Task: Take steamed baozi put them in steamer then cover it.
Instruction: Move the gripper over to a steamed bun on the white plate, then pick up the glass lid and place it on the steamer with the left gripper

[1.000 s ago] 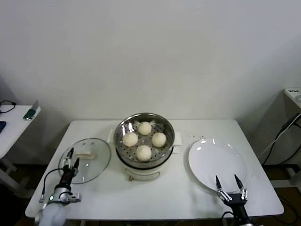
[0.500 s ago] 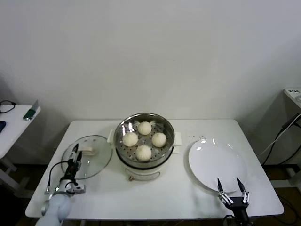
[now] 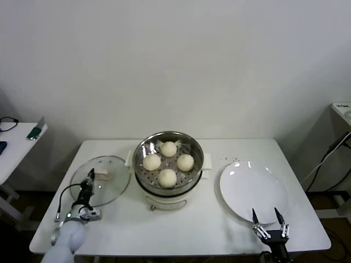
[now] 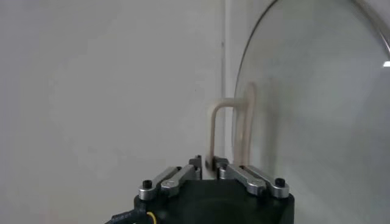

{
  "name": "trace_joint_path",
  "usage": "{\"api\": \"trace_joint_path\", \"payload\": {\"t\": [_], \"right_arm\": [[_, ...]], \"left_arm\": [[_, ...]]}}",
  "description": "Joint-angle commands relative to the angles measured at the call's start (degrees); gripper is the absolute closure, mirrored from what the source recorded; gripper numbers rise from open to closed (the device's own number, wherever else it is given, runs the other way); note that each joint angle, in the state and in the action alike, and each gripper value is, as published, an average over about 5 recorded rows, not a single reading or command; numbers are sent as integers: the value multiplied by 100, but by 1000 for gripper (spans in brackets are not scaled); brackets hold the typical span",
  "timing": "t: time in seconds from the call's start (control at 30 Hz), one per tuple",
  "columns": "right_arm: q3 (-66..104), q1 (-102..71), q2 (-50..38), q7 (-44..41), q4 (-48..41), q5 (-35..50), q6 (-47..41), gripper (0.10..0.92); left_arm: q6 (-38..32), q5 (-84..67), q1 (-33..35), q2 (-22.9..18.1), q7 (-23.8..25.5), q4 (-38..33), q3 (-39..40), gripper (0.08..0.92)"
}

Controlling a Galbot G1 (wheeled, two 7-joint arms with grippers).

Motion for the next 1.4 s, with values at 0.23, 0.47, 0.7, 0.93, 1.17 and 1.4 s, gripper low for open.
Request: {"api": "trace_joint_path", "payload": {"t": [0.23, 0.47, 0.7, 0.93, 1.17, 1.4], "right_arm": [[12, 21, 45, 35, -20, -24, 11, 203], [75, 39, 48, 194, 15, -145, -84, 203], [163, 118, 91, 531, -9, -461, -288, 203], [156, 176, 66, 607, -25, -484, -328, 203], [129, 270, 34, 626, -40, -456, -297, 203], [65, 444, -42, 592, -140, -378, -191, 203]], "left_arm": [[36, -412, 87, 61, 36, -567, -80, 865], [492, -1223, 624, 604, 673, -2176, -257, 865], [1432, -1983, 1023, 1315, 1601, -3714, -515, 865], [2234, -2046, 910, 1528, 2157, -4754, -269, 865], [3244, -1572, 269, 1383, 2708, -5529, 1079, 865], [3902, -628, -552, 544, 3228, -5443, 2515, 865]]}}
